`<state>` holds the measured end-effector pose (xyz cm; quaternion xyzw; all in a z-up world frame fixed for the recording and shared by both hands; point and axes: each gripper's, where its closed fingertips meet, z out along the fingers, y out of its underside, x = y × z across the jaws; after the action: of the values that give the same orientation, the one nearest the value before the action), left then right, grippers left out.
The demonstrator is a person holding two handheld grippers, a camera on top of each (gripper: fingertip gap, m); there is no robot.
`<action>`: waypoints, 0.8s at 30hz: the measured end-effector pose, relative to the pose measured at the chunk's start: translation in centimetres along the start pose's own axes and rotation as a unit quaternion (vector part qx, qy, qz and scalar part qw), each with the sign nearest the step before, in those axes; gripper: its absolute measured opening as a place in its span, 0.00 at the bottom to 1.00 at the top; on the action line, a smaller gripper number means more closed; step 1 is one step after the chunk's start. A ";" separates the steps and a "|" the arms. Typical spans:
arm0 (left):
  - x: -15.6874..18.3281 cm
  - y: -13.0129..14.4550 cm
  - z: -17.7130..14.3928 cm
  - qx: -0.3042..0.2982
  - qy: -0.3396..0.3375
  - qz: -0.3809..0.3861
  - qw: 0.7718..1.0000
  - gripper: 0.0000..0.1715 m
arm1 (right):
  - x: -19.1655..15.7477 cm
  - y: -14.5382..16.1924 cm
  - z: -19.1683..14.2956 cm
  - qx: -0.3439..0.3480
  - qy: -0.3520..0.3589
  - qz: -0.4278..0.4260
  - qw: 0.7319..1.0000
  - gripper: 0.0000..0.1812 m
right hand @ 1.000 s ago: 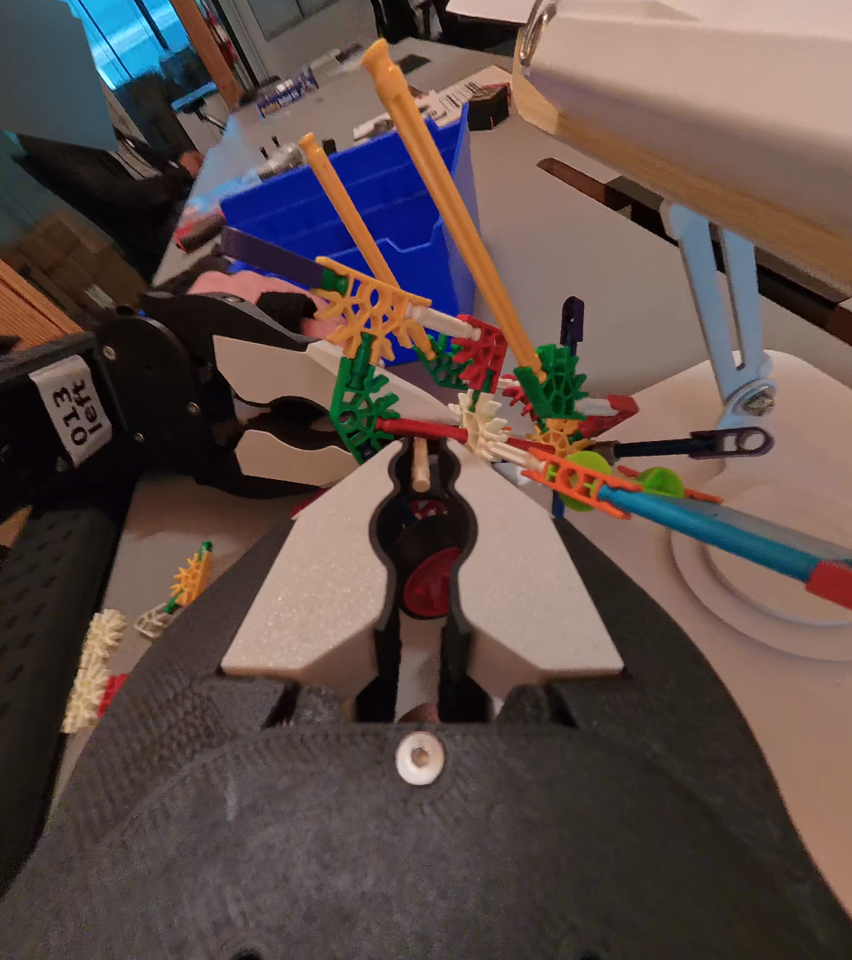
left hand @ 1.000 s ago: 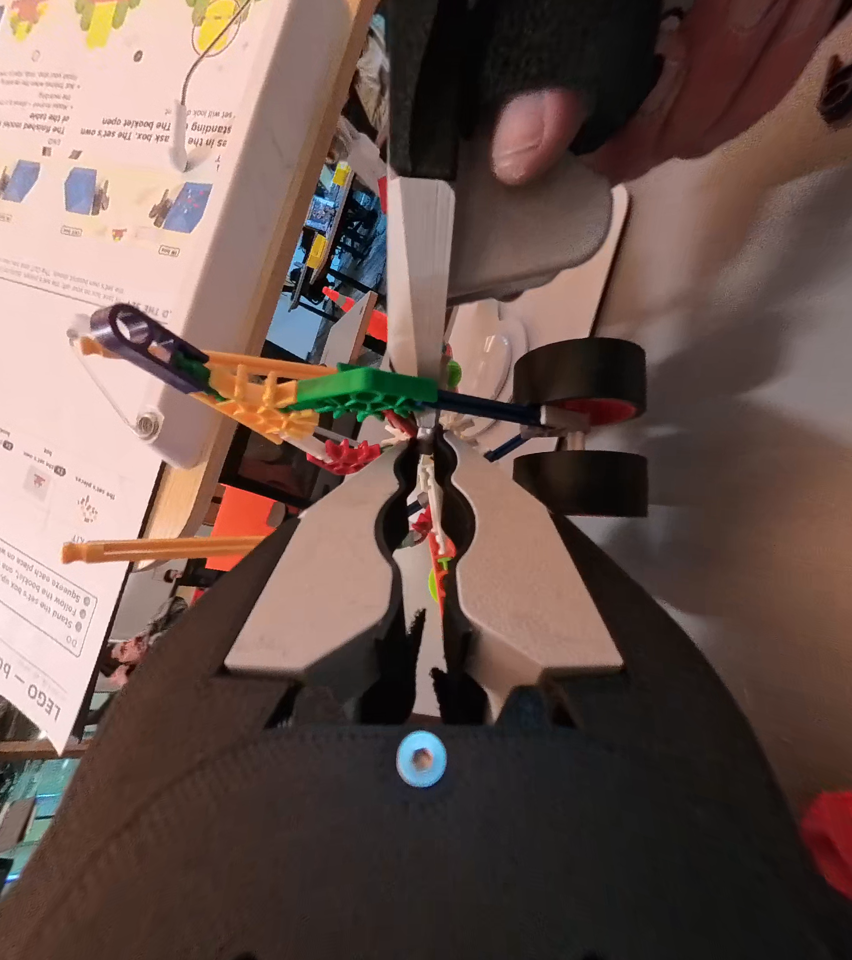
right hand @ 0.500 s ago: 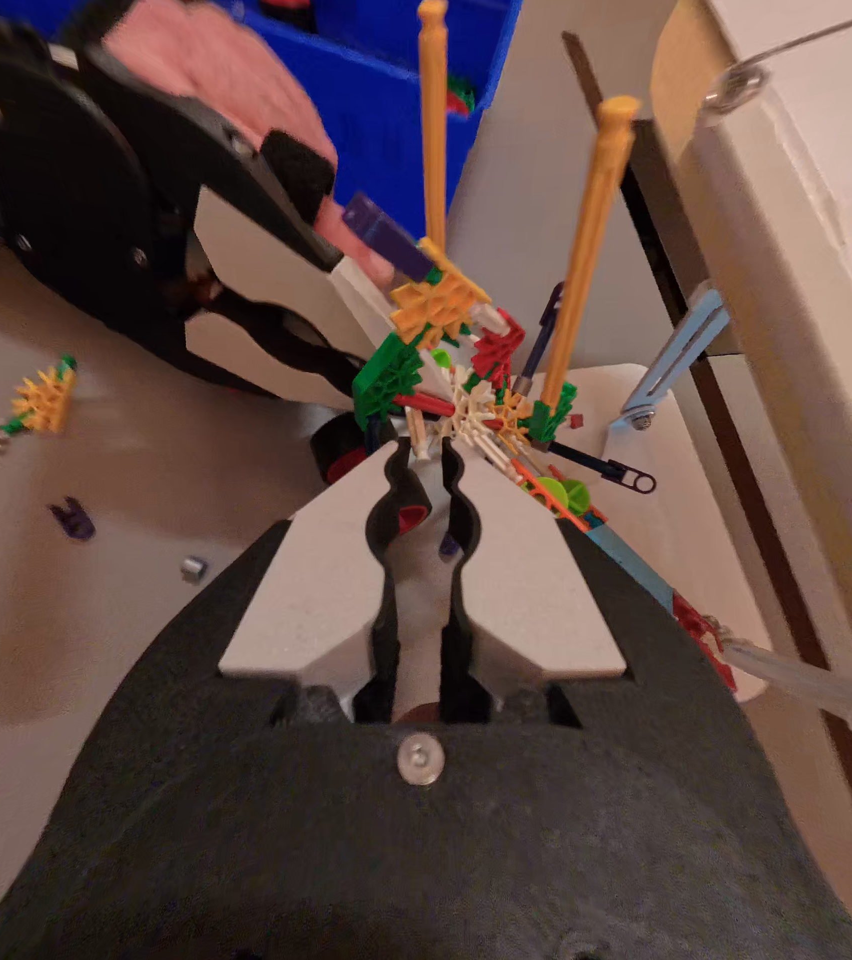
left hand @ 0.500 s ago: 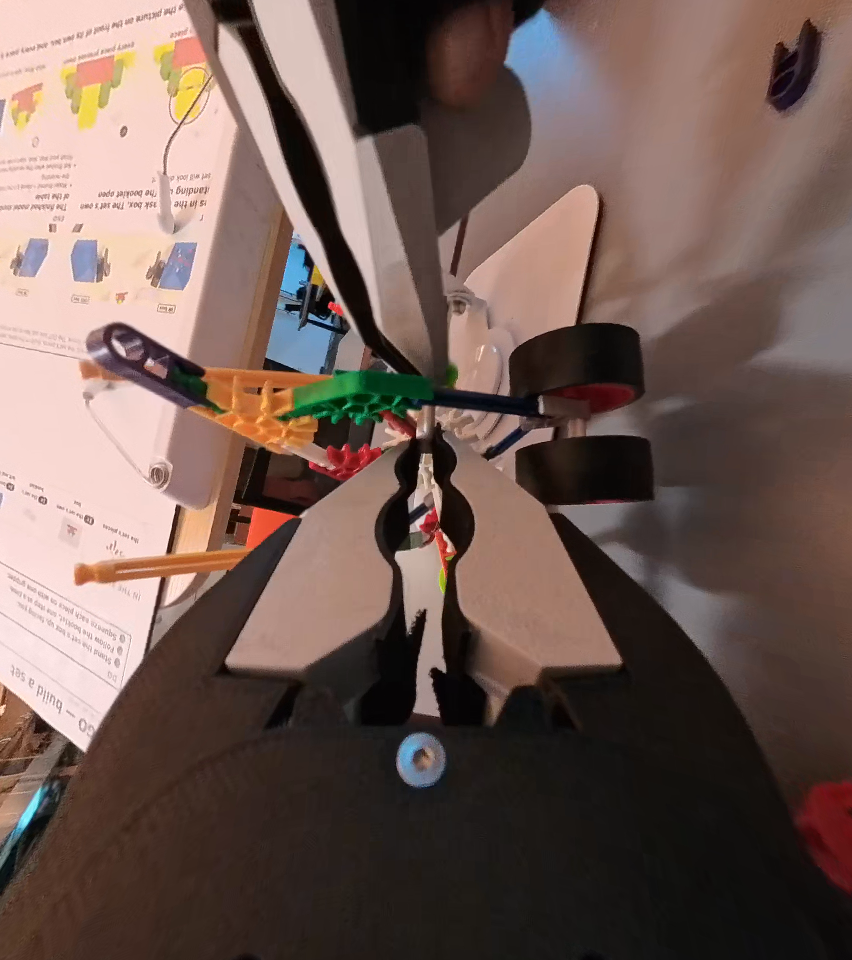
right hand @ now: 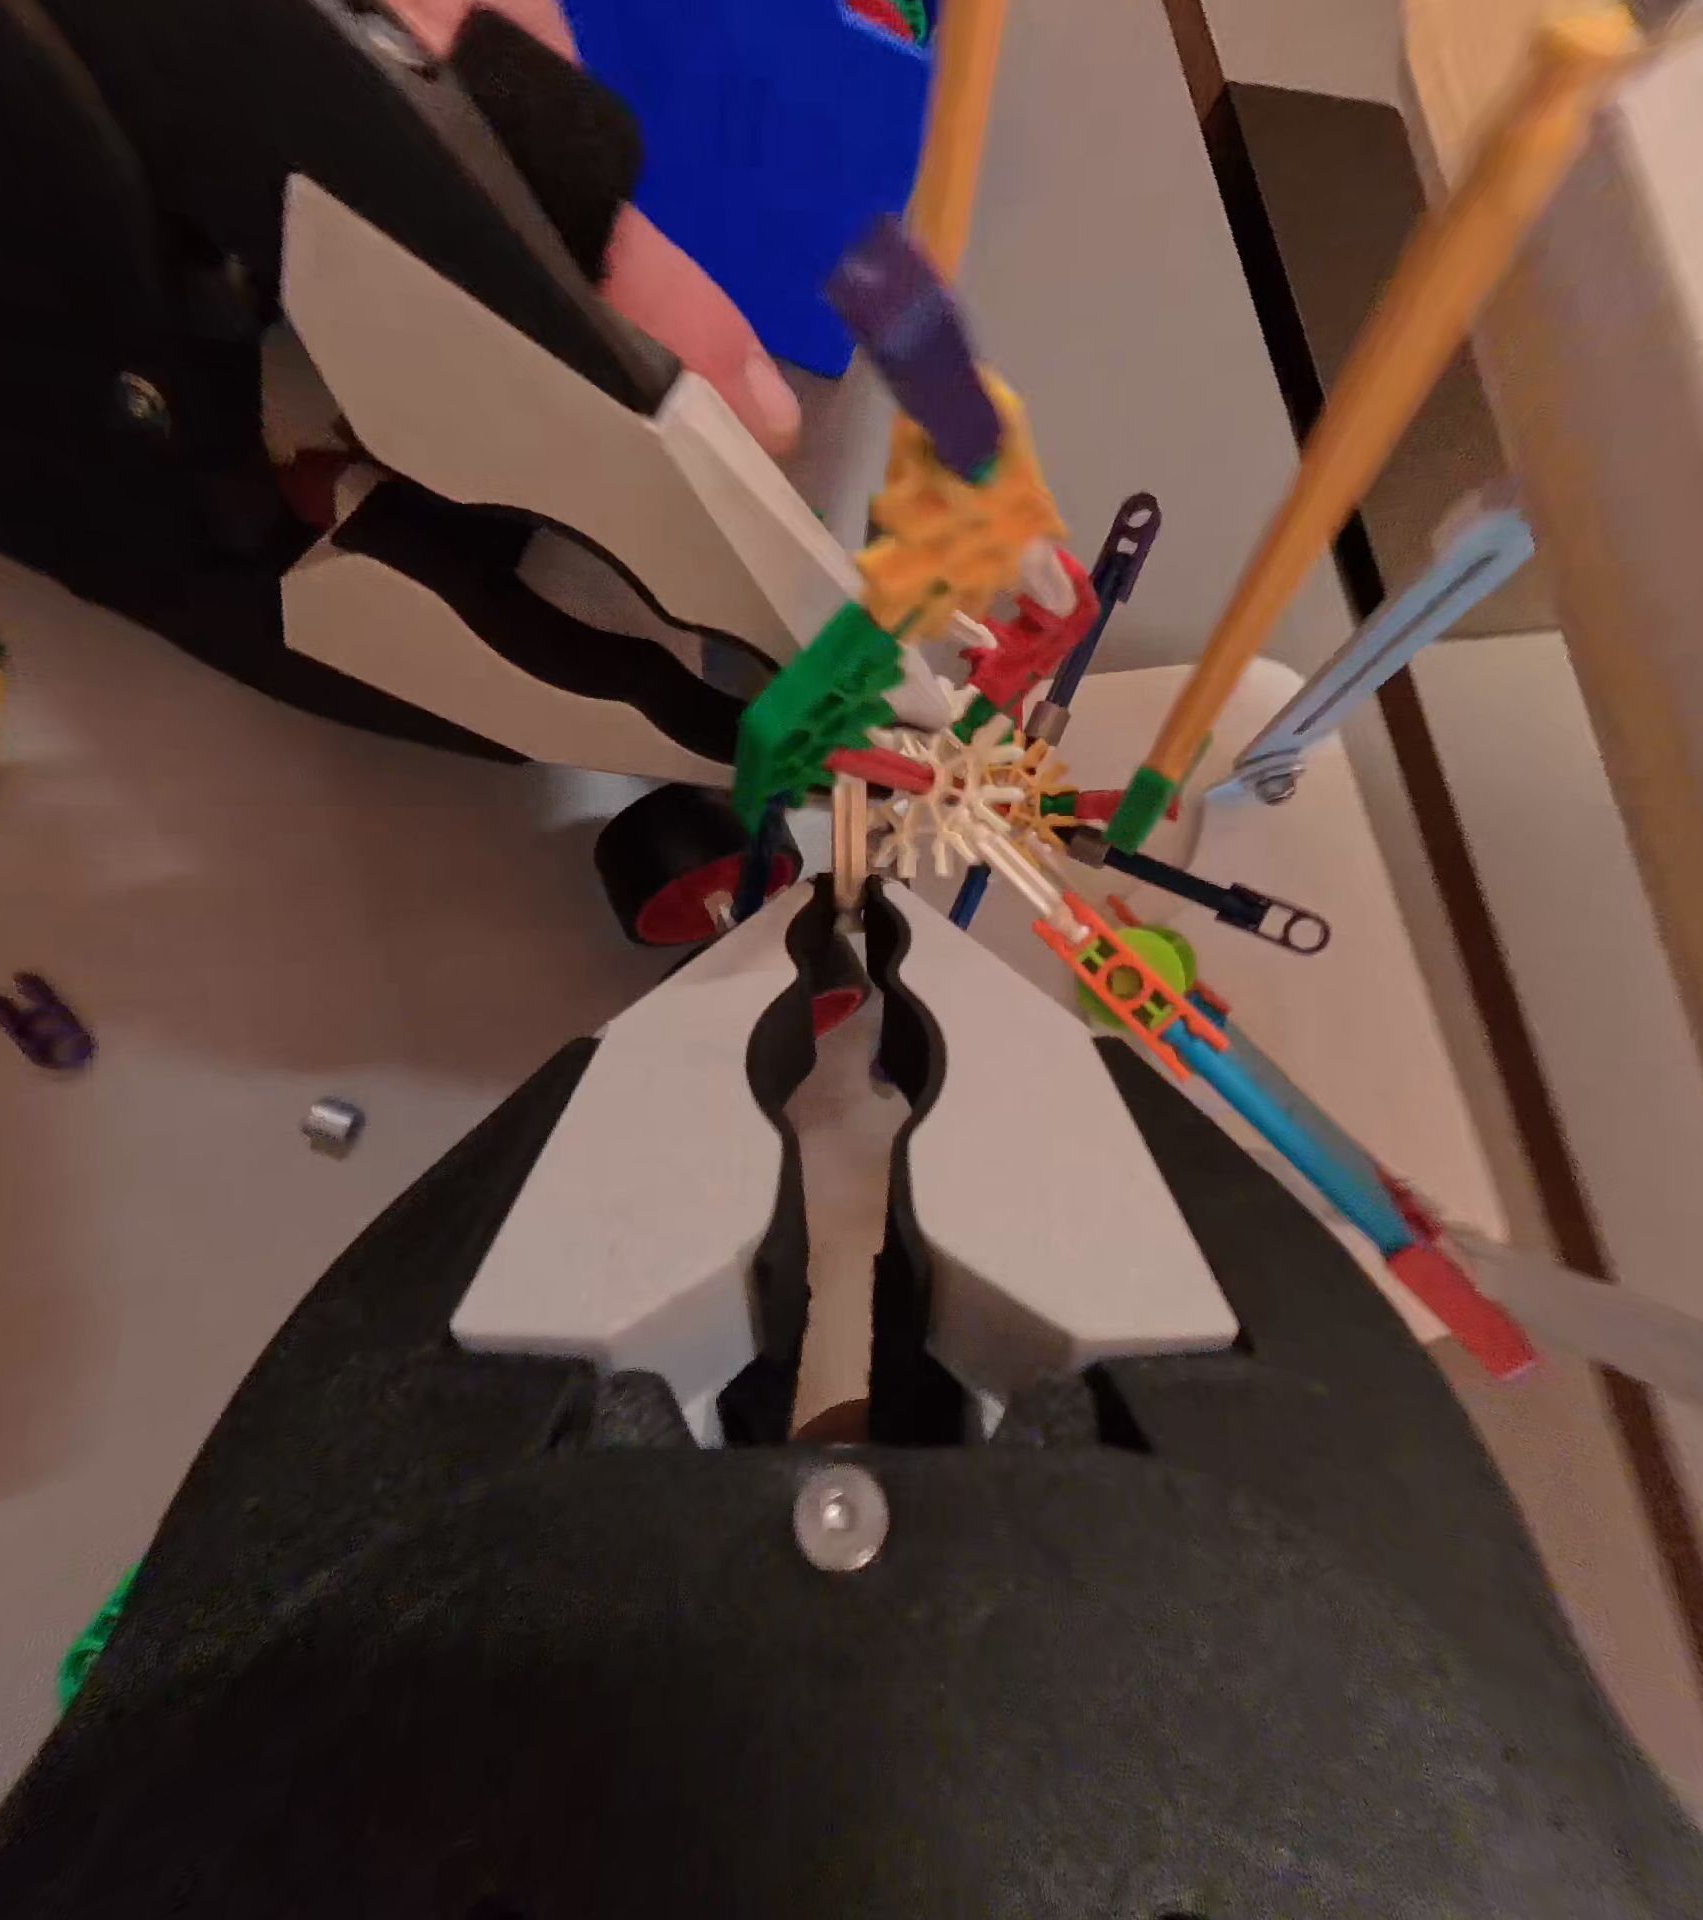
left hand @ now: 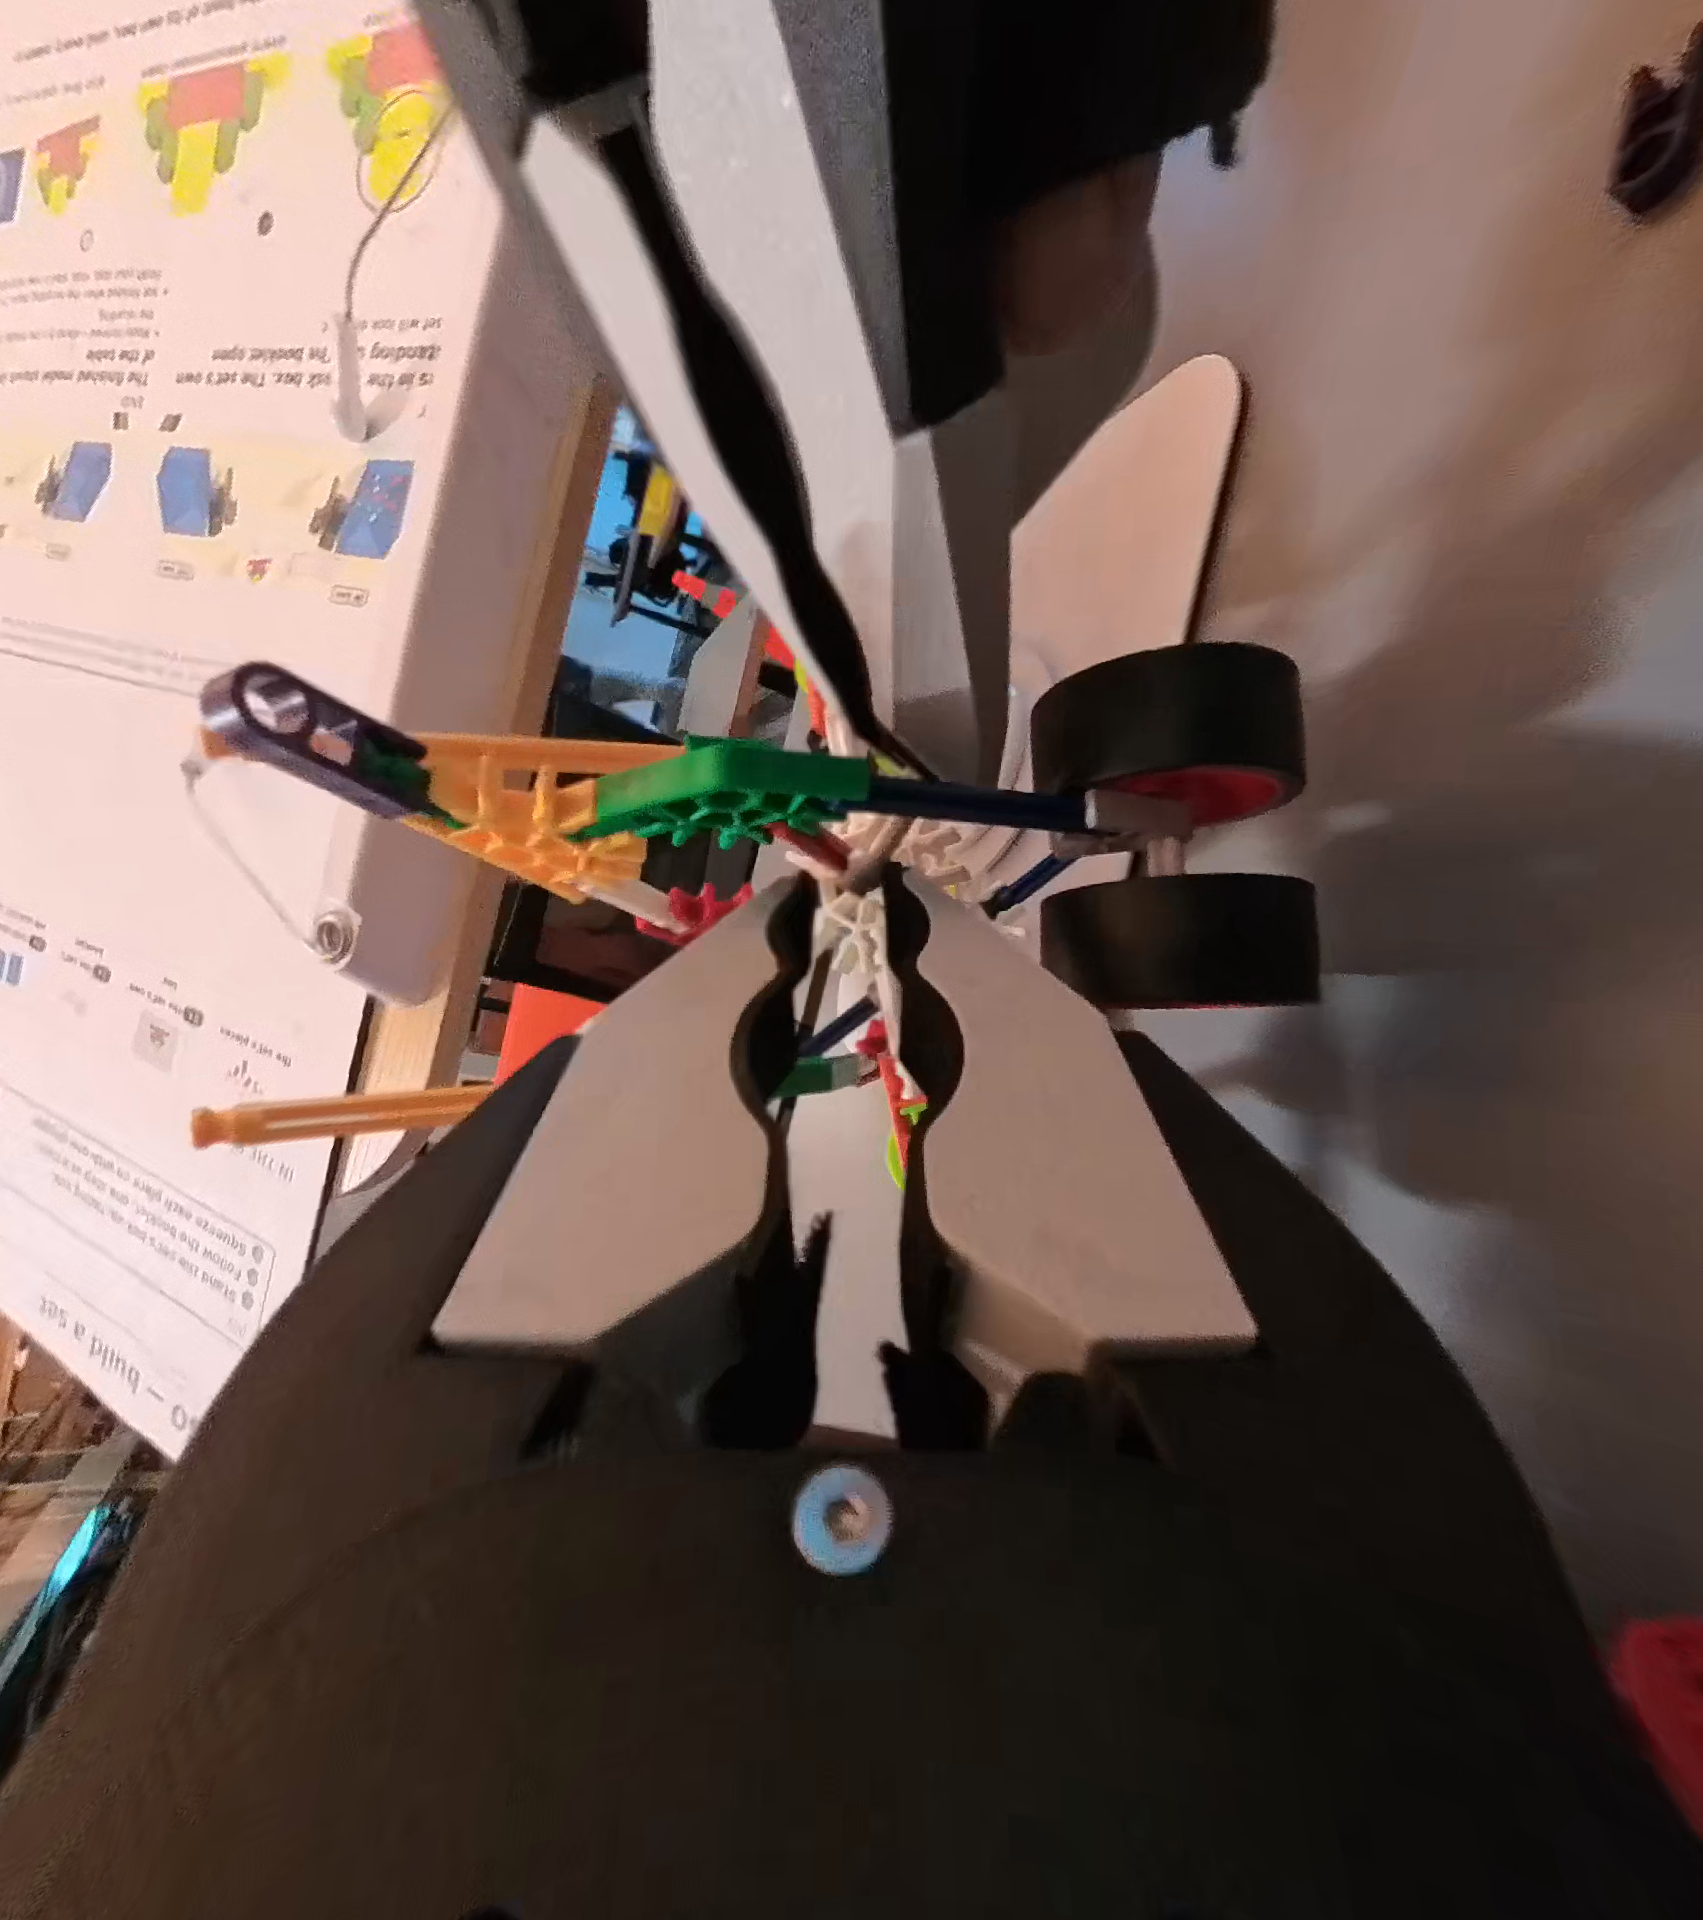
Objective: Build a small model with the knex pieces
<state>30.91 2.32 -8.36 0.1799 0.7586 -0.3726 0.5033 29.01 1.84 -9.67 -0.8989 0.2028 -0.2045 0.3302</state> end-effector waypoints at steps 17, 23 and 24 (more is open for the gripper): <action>0.5 2.1 0.4 -0.033 0.038 -0.087 0.995 0.20 | 0.8 2.0 0.9 0.067 -0.060 0.195 0.977 0.01; 0.8 1.8 0.5 -0.025 0.036 -0.082 0.996 0.16 | 0.3 1.3 1.6 0.095 -0.100 0.251 0.958 0.01; 0.8 1.7 0.5 -0.025 0.034 -0.080 0.996 0.16 | 0.1 1.2 1.7 0.096 -0.105 0.256 0.956 0.01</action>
<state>32.01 2.98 -9.88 0.1184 0.7962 -0.3863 0.4504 29.70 1.80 -11.64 -0.7971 0.3698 -0.0366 0.4760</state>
